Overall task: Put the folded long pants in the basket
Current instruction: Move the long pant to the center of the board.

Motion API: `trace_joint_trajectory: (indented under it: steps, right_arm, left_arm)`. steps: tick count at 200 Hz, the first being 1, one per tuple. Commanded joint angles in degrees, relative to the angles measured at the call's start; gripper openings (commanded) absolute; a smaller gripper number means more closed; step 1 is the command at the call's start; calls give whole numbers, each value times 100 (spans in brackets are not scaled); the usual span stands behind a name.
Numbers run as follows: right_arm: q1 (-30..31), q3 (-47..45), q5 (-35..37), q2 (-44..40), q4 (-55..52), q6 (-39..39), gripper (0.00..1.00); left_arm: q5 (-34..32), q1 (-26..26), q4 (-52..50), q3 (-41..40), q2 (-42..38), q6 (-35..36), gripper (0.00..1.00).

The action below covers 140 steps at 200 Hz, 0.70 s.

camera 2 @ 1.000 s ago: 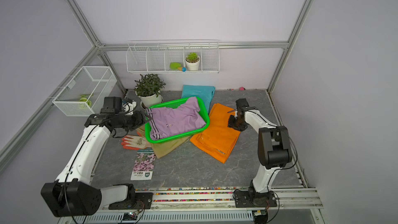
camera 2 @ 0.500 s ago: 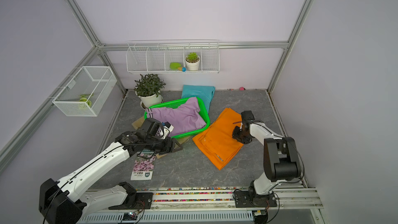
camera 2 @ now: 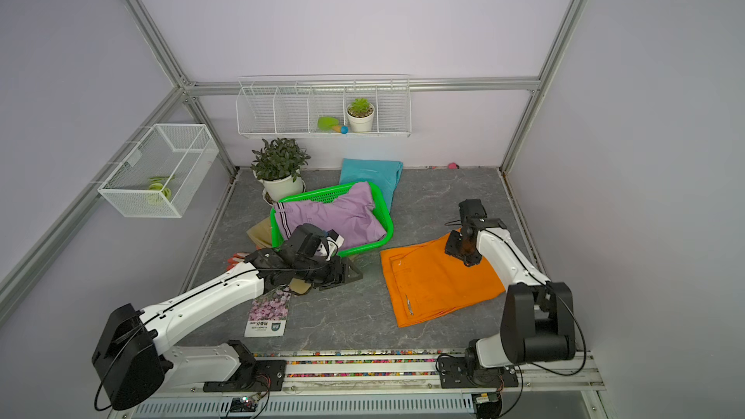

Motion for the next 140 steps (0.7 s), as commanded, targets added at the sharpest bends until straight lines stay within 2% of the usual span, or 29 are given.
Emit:
trace_joint_trajectory:
  steps: [1, 30, 48, 95, 120, 140]
  right_arm:
    - [428, -22, -199, 253, -55, -101, 46]
    - [791, -623, -281, 452, 119, 13, 37]
    - [1078, -1030, -287, 401, 252, 78, 32]
    - [2158, -1598, -90, 180, 557, 780, 31]
    - [2796, -1420, -421, 372, 815, 1333, 31]
    - [3091, -1131, -246, 484, 728, 1464, 31]
  left_arm:
    - [-167, -166, 749, -122, 298, -341, 71]
    - [-195, -387, 1068, -75, 859, -408, 71]
    - [-342, -488, 1081, -69, 928, -380, 71]
    - [-574, -497, 960, -181, 1233, -207, 71]
    - [-619, -489, 1003, -267, 1317, -206, 71]
    - [-820, -492, 820, -299, 1367, -230, 71]
